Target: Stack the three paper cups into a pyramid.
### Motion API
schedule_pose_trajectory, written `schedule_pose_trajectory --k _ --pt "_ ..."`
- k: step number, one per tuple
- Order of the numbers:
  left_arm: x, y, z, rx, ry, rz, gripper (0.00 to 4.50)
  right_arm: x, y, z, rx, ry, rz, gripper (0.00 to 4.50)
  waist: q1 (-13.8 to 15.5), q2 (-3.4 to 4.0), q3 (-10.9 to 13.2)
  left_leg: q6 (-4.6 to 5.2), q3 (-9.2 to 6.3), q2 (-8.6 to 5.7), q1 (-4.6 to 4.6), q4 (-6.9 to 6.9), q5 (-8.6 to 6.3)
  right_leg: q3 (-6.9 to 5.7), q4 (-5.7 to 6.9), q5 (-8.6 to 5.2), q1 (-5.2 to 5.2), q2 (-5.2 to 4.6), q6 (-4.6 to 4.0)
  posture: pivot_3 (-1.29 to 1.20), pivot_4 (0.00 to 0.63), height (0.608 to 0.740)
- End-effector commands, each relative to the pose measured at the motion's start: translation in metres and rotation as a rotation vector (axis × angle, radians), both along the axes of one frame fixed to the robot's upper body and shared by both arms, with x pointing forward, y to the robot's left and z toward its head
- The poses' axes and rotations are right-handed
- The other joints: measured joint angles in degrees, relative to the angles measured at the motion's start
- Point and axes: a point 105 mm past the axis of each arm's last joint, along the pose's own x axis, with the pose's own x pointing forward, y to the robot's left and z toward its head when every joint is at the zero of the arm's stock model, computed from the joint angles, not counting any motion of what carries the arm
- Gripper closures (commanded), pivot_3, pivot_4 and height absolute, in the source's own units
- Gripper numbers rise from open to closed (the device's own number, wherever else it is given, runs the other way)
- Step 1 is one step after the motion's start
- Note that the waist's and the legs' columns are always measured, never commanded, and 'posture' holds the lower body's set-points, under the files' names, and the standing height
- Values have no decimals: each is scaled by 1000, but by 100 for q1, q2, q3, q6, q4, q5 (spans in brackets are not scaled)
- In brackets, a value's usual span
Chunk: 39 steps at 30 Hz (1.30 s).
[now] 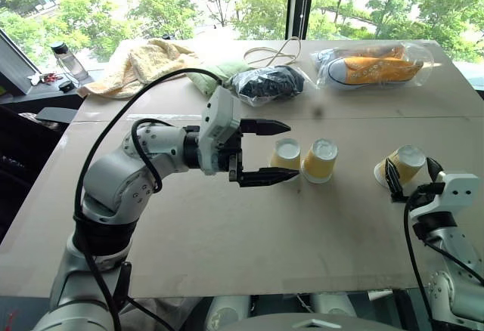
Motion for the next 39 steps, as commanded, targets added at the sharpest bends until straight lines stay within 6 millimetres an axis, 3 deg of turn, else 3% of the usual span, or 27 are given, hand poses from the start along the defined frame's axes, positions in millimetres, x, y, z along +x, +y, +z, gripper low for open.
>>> schedule_pose_trajectory --k 1,12,15,18,19,24,29,31,36,39 --pt "-4 1 8 -7 -52 -2 0 7 -4 -1 40 1 -47 23 0 0 0 0 0 0 0 -1 0 0 0 0 0 0 0 0 150 740" --pt "-3 3 7 -6 -57 9 0 18 -6 -13 131 15 -79 23 -2 0 0 0 0 0 0 -2 0 1 0 0 0 0 0 0 150 740" --pt "-2 3 6 -4 -57 11 0 19 -8 -16 132 17 -84 770 -3 0 0 0 0 0 1 -2 0 1 0 0 0 0 0 0 150 740" --pt "-2 4 5 0 -62 15 0 21 -8 -14 132 5 -78 2152 -4 1 0 0 1 0 1 -3 0 2 0 0 0 0 0 0 150 740" --pt "-2 4 5 0 -62 15 0 21 -8 -14 129 1 -75 2378 -4 1 0 0 1 0 1 -3 0 2 0 0 0 0 0 0 150 740" --pt "-2 5 3 1 -61 16 0 21 -5 -10 82 -12 -49 2497 -4 1 0 0 1 0 2 -3 0 2 0 0 0 0 0 0 150 740" --pt "-2 12 -2 10 -49 41 0 25 15 15 -18 -61 110 2497 -32 5 3 0 6 0 4 -4 0 6 0 0 0 0 0 0 150 740" --pt "-2 18 -5 18 -42 66 0 28 27 35 -27 -99 205 2497 -66 5 4 0 5 0 5 -5 0 6 1 0 0 0 0 0 150 740" --pt "-3 30 -11 23 -19 134 0 33 77 88 -19 -136 527 2497 -121 2 5 1 0 4 10 -5 -1 1 7 2 2 -1 3 0 150 740" --pt "-3 37 -13 18 -21 194 0 31 111 104 -34 -99 735 2497 -149 7 11 1 4 5 11 -9 -1 5 7 11 1 -2 18 0 150 740"
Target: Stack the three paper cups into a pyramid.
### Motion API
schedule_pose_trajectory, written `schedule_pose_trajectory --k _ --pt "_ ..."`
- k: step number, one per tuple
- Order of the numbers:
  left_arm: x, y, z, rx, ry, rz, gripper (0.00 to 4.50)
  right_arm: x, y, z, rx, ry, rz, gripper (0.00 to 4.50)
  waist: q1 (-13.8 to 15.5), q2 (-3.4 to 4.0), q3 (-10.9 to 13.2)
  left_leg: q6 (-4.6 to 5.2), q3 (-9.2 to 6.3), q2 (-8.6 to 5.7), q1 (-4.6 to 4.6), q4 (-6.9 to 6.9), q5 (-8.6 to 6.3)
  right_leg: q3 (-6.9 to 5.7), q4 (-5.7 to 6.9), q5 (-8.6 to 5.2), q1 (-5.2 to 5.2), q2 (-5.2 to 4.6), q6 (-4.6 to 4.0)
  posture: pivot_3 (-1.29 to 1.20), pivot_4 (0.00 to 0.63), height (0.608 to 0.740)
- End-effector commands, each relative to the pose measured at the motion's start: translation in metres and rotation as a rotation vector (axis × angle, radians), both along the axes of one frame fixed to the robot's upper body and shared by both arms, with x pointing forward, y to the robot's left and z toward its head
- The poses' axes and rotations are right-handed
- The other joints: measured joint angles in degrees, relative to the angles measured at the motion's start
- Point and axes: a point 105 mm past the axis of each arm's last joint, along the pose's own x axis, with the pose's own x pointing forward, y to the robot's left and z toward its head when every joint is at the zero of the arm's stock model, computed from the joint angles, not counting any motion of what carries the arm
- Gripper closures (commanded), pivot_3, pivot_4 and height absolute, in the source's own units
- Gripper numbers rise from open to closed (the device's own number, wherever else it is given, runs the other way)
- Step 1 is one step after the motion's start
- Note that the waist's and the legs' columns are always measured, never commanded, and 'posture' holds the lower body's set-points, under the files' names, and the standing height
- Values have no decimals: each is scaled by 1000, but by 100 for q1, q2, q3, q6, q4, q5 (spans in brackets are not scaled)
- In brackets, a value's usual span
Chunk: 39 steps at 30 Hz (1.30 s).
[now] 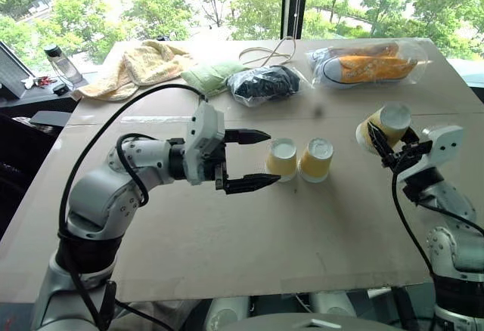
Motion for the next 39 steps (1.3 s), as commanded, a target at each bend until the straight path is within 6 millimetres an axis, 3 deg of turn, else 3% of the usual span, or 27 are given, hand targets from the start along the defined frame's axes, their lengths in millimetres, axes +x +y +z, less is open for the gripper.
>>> schedule_pose_trajectory --k 1,5,9,14,26,31,39 --pt "-4 7 10 -7 -61 60 0 -11 42 27 -34 -5 253 2497 -6 -4 4 0 3 0 0 -1 0 3 0 2 -1 -3 2 0 150 740" --pt "-7 15 9 -6 -65 118 0 -13 68 33 -86 8 397 2497 62 -9 6 0 -12 0 -5 -5 0 -13 -5 3 -1 -4 3 0 150 740" --pt "-12 19 9 -7 -73 161 0 -12 78 21 -125 53 458 2497 88 -9 6 3 -10 -2 -17 -5 -2 -13 -23 4 -2 -11 4 0 150 740" --pt "-15 19 11 -11 -78 178 0 -11 76 9 -172 92 477 2497 121 -9 6 4 -10 -3 -26 -2 -3 -18 -33 5 -3 -34 4 0 150 740" --pt "-14 16 11 -14 -76 170 0 -5 71 6 -193 86 432 2497 141 -8 6 4 -11 -3 -27 -2 -3 -20 -34 5 -3 -30 4 0 150 740" --pt "-12 16 12 -16 -76 166 0 -2 70 11 -152 77 409 122 140 -9 6 4 -11 -3 -26 -2 -3 -20 -34 5 -3 -23 4 0 150 740" --pt "-16 15 11 -31 -49 140 0 -14 59 20 -108 62 424 49 151 -9 6 4 -13 -3 -30 -2 -3 -20 -39 5 -3 -13 4 0 150 740"
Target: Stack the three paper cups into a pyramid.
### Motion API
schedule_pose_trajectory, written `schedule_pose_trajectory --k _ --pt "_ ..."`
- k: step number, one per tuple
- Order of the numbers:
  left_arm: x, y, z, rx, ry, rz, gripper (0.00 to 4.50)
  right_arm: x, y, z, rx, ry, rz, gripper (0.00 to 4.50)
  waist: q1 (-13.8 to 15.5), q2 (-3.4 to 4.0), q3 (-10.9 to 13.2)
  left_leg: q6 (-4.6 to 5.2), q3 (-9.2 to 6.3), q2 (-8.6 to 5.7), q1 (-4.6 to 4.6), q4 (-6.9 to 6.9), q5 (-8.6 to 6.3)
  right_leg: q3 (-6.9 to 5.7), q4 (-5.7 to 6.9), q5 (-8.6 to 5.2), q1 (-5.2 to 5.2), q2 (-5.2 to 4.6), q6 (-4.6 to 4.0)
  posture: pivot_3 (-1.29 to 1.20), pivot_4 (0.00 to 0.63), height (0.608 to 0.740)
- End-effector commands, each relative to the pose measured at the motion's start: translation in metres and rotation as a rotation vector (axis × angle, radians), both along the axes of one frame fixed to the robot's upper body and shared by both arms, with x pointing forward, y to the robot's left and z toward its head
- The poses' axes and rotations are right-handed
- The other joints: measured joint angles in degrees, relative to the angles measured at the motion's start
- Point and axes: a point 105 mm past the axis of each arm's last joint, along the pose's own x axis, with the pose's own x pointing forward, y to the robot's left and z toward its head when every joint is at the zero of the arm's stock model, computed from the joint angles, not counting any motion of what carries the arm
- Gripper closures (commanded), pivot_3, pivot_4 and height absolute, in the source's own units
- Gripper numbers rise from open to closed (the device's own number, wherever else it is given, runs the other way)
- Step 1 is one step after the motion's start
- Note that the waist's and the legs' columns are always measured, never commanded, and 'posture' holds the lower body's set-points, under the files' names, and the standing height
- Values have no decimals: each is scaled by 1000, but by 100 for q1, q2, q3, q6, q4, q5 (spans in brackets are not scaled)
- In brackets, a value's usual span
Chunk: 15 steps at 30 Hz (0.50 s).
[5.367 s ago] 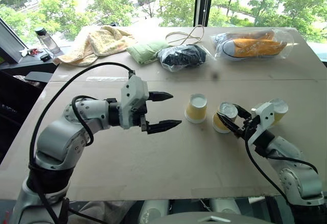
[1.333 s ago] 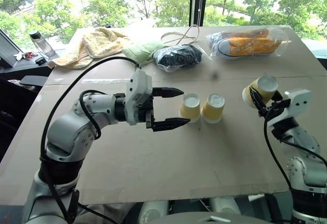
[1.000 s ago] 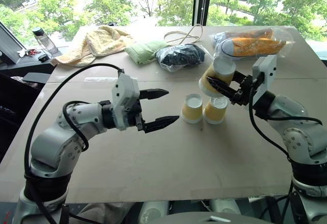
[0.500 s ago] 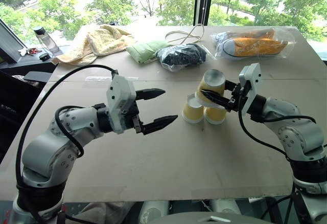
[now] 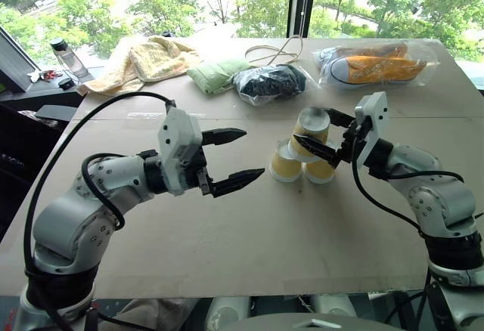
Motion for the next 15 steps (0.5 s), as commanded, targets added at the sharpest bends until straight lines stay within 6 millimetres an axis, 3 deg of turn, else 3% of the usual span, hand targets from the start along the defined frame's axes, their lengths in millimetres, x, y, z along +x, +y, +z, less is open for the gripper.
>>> schedule_pose_trajectory --k 1,7,9,11,15 --pt "-7 -2 4 -18 -2 -34 0 -13 -11 14 33 -45 10 49 10 0 0 0 -2 0 -1 0 0 -1 -1 0 0 -2 0 0 150 740" --pt "-16 9 -13 -67 94 7 0 -38 -35 18 66 -49 13 49 4 1 1 3 -1 1 -3 -3 -2 -2 -5 0 -1 -25 0 0 150 740" --pt "-15 15 -28 -19 93 66 0 -46 -45 12 40 -25 -2 49 4 1 0 5 -1 2 -1 -4 -3 -3 -6 0 -1 -27 0 0 150 740" --pt "-18 19 -47 -4 144 109 0 -57 -56 -1 -6 23 -2 49 12 3 -3 5 -1 1 0 -4 -3 -4 -6 -13 0 -29 -23 0 150 740" --pt "-19 28 -97 32 201 250 0 -72 -91 -54 -111 144 -85 49 39 0 -4 12 5 -1 2 -10 -8 -4 -18 -14 6 -38 -23 0 150 740"
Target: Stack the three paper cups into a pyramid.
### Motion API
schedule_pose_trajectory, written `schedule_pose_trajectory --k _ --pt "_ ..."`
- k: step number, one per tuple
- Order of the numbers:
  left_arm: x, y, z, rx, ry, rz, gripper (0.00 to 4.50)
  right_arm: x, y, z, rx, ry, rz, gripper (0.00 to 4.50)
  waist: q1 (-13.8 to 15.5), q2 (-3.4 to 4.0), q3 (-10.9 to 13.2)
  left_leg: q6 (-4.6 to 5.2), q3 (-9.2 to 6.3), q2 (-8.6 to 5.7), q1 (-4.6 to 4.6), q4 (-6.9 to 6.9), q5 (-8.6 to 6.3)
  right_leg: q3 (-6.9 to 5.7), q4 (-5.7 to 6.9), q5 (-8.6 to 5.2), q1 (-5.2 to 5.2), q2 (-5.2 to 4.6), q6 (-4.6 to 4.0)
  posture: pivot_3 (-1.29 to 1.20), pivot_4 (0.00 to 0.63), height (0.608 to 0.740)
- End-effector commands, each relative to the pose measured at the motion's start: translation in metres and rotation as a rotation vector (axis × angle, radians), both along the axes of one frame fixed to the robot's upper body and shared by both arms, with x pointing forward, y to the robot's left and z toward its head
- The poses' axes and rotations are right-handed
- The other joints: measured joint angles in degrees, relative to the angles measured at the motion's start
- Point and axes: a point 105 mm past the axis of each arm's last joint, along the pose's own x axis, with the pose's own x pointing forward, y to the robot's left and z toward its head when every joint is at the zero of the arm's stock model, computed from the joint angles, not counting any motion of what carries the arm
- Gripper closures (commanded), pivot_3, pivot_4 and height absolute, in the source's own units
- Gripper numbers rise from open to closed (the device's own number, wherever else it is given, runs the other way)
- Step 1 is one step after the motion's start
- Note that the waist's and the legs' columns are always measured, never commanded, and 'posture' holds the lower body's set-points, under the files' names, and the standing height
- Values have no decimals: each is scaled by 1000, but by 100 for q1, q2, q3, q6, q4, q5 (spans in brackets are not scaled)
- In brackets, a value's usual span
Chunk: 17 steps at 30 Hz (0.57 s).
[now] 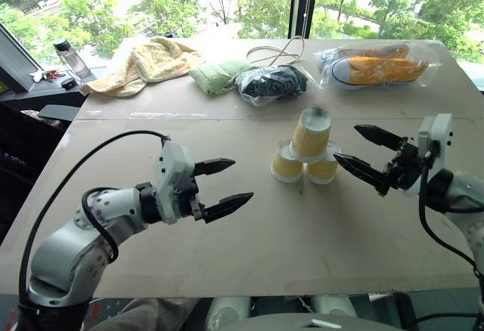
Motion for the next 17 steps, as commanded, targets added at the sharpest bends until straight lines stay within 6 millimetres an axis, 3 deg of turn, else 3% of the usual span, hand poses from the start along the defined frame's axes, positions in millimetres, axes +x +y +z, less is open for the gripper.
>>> schedule_pose_trajectory --k 1,5,9,17 --pt "3 0 -20 42 -30 76 0 -2 -19 -15 -27 -16 -56 49 -11 -1 1 0 1 0 -1 2 0 0 1 0 0 0 0 0 150 740" --pt "-1 -10 -38 44 -21 102 0 0 -30 -42 -50 -38 -68 49 -39 -3 1 1 13 1 21 4 -1 9 4 1 13 -5 1 0 150 740" --pt "-3 -20 -40 40 -46 124 0 3 -40 -57 -55 -88 -53 49 -34 0 -1 1 15 3 33 1 -1 9 7 0 18 -3 2 0 150 740" --pt "-5 -1 -49 62 -48 245 0 -9 -62 -76 -49 -69 -59 49 -19 -1 0 3 14 3 31 -22 -3 8 2 -1 12 -6 -1 0 150 740"
